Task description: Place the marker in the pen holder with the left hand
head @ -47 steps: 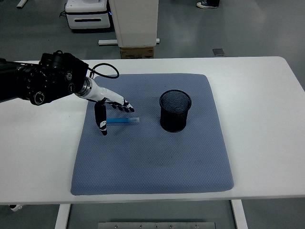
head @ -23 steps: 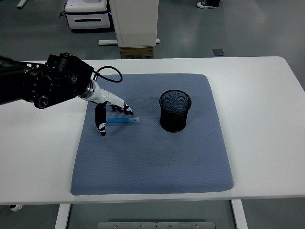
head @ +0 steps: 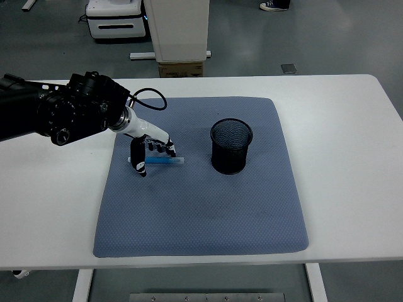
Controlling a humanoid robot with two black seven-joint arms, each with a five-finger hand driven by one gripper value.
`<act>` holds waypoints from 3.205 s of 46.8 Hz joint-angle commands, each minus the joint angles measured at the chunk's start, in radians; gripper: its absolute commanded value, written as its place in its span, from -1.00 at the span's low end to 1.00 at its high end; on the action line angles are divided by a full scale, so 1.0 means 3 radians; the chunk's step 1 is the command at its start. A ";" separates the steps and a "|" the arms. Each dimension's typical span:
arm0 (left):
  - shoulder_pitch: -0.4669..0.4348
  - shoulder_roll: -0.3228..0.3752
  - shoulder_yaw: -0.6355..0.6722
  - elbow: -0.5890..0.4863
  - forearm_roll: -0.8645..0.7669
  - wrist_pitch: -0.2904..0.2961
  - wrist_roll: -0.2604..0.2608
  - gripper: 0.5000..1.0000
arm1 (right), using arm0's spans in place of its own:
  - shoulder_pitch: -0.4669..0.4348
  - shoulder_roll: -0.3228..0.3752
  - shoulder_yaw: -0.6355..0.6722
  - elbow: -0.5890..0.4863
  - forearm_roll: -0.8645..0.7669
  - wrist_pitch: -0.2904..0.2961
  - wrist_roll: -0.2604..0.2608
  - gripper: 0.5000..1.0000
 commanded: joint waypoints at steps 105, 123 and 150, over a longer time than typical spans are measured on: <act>0.0062 -0.0072 0.0004 0.0019 0.0186 0.0095 0.0004 -0.86 | 0.0000 0.0000 0.0000 0.0000 0.0000 0.0000 0.0000 1.00; 0.0062 -0.0072 -0.0001 0.0070 0.0191 0.0095 0.0004 -0.86 | 0.0000 0.0000 0.0000 0.0000 0.0000 0.0000 0.0000 1.00; 0.0062 -0.0067 -0.0037 0.0096 0.0191 0.0111 -0.0001 -0.77 | 0.0000 0.0000 0.0000 0.0000 0.0000 0.0000 0.0000 1.00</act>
